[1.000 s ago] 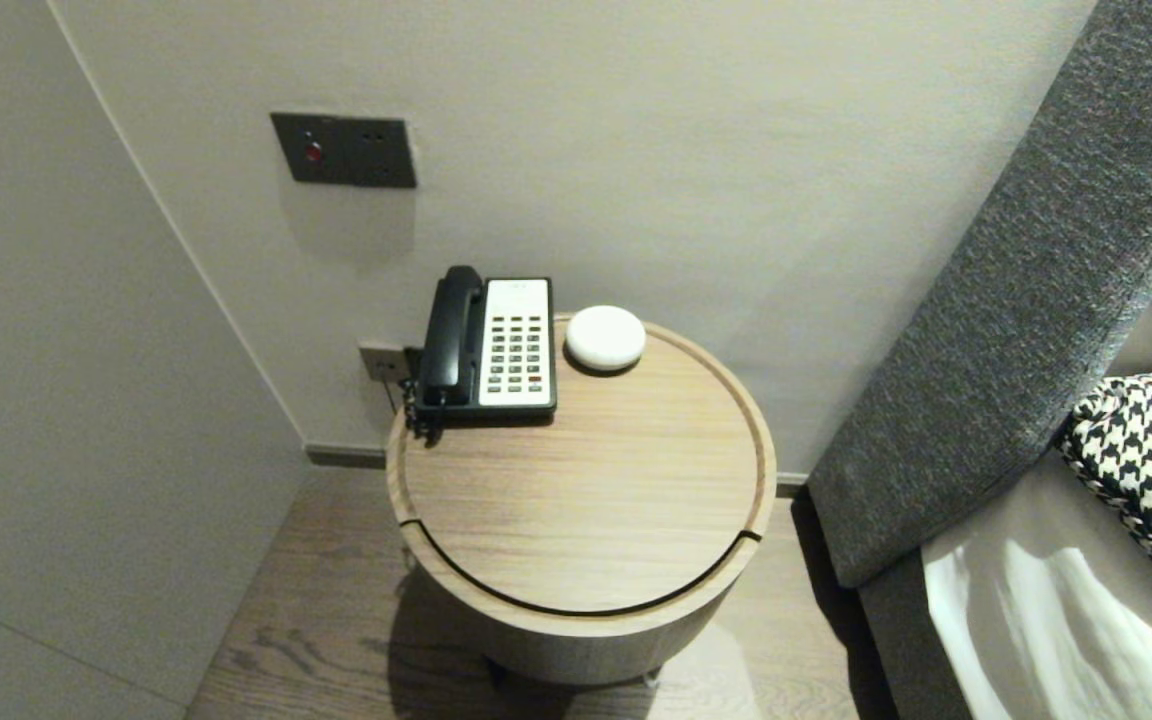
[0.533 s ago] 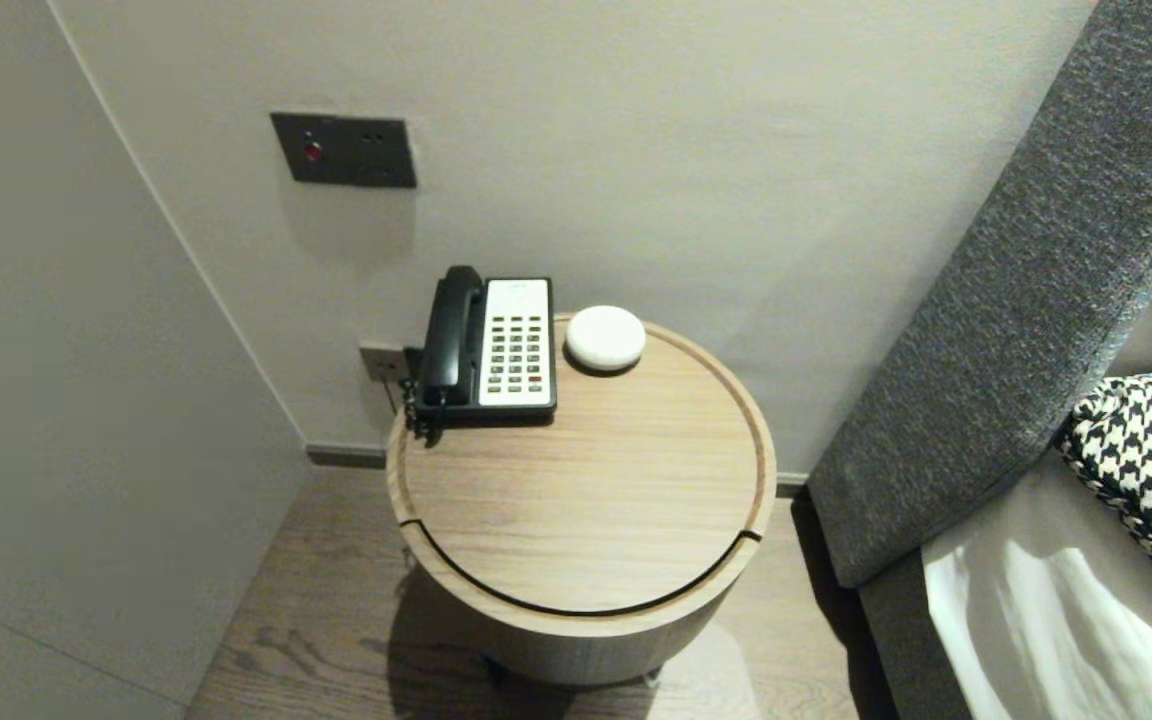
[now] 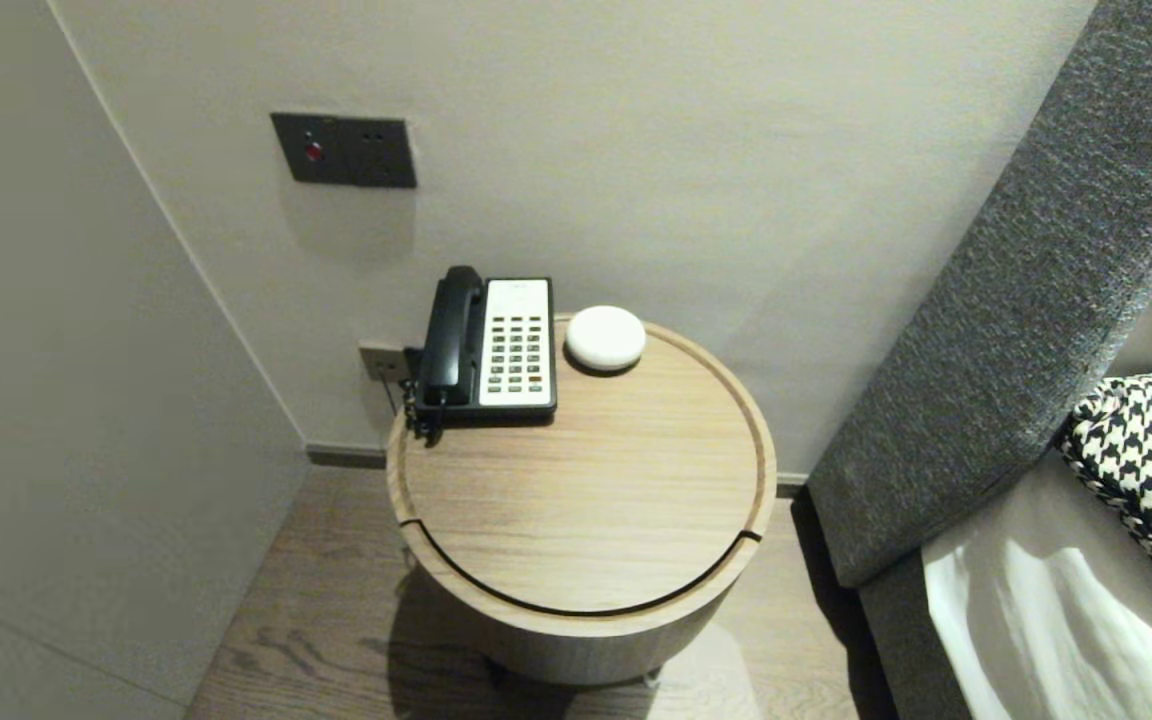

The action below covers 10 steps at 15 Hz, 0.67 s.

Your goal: Open the nightstand drawer

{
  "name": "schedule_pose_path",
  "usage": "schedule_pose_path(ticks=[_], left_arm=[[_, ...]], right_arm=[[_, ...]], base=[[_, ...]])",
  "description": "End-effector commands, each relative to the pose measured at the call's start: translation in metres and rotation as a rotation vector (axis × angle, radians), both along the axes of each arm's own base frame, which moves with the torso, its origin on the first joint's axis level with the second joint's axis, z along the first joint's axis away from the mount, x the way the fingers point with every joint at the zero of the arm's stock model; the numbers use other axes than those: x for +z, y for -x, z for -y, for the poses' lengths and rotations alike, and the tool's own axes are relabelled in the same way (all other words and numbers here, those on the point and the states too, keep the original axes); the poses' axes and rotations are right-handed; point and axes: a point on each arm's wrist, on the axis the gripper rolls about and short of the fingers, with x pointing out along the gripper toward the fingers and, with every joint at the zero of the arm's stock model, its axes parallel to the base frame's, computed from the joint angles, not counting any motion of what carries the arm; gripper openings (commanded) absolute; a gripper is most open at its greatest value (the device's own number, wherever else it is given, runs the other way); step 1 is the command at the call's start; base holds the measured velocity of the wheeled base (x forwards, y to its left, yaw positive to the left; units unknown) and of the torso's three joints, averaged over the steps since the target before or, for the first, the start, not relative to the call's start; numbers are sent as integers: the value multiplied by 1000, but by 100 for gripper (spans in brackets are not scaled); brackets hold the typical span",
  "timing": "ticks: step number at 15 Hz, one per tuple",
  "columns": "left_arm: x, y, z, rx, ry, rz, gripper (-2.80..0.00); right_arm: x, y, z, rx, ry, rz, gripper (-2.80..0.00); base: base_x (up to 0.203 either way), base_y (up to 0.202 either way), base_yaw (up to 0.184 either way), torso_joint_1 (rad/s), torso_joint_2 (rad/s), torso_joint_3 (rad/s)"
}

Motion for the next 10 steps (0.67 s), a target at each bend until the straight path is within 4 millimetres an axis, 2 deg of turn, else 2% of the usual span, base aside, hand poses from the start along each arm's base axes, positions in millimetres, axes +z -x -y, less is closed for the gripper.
schedule_pose_path(ticks=[1, 6, 9, 10], left_arm=[[-1, 0, 0, 1, 0, -2, -280], [0, 0, 0, 1, 0, 1, -280], [0, 0, 0, 1, 0, 0, -280], [0, 0, 0, 1, 0, 1, -280]], right_arm=[[-1, 3, 1, 19, -43, -23, -280], [-4, 22, 1, -19, -53, 195, -280], [-16, 19, 4, -155, -18, 203, -280], [-14, 18, 4, -158, -24, 264, -280]], base=[[0, 0, 0, 0, 0, 0], [0, 0, 0, 0, 0, 0], [0, 0, 0, 0, 0, 0], [0, 0, 0, 0, 0, 0]])
